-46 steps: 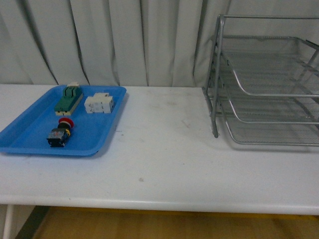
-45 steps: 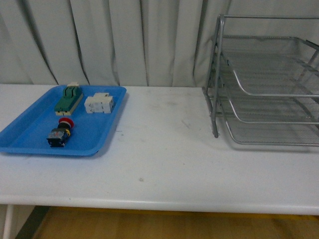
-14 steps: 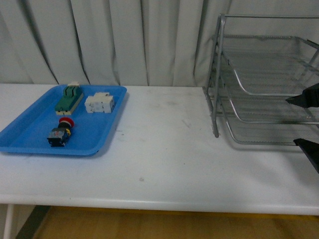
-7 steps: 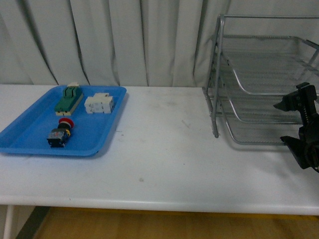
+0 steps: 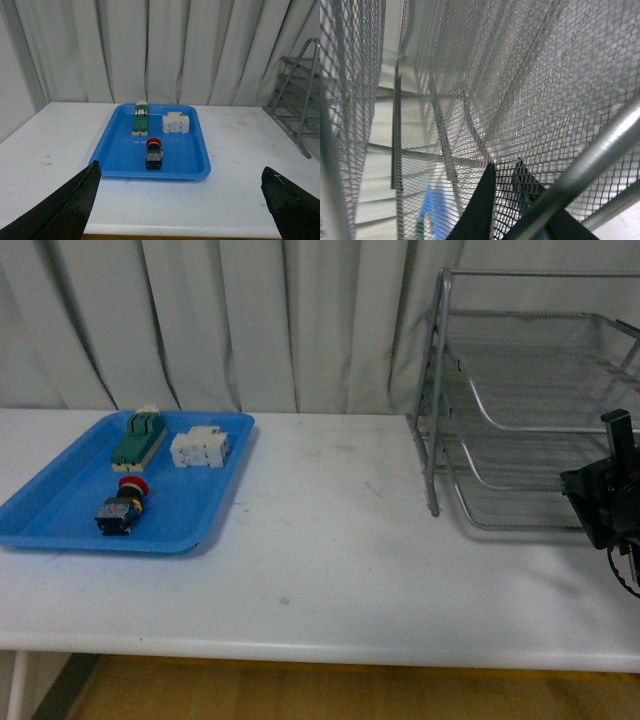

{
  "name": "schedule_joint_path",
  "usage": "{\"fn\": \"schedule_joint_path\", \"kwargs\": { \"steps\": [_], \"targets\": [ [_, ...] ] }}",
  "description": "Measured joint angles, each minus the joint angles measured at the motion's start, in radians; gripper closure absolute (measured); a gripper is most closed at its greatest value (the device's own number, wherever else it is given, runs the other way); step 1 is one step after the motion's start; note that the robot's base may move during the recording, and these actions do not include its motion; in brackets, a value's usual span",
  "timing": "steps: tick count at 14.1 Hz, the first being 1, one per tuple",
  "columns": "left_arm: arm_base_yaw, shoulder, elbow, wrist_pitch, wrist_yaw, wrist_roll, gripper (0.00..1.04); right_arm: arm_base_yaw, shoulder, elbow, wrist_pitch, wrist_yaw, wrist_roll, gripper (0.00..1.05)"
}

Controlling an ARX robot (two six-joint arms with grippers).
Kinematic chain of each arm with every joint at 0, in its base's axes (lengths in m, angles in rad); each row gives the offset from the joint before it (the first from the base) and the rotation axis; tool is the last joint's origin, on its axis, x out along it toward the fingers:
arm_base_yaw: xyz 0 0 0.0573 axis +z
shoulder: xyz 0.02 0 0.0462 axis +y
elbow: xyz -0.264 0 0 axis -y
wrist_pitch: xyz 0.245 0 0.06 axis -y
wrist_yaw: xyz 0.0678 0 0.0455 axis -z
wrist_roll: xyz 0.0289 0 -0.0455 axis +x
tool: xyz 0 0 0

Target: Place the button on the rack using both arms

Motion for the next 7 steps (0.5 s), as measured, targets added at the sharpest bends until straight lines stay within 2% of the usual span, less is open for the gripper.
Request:
{"fn": "schedule_joint_path", "kwargs": {
  "steps": [1, 2, 5, 7],
  "targets": [
    [0.0, 0.0, 0.0, 0.0, 0.0, 0.0, 0.07, -0.008, -0.018, -0.069, 0.061, -0.013, 0.108, 0.98],
    [0.0, 0.0, 0.0, 0.0, 0.0, 0.0, 0.07, -0.017, -0.03, -0.121, 0.103, -0.027, 0.138, 1.0],
    [0.0, 0.0, 0.0, 0.0, 0.0, 0.0, 0.07, -0.046, -0.107, -0.379, 0.275, -0.082, 0.143, 1.01],
    [0.0, 0.0, 0.0, 0.0, 0.0, 0.0, 0.07, -0.062, -0.166, -0.5, 0.299, -0.101, 0.119, 1.01]
  ]
}}
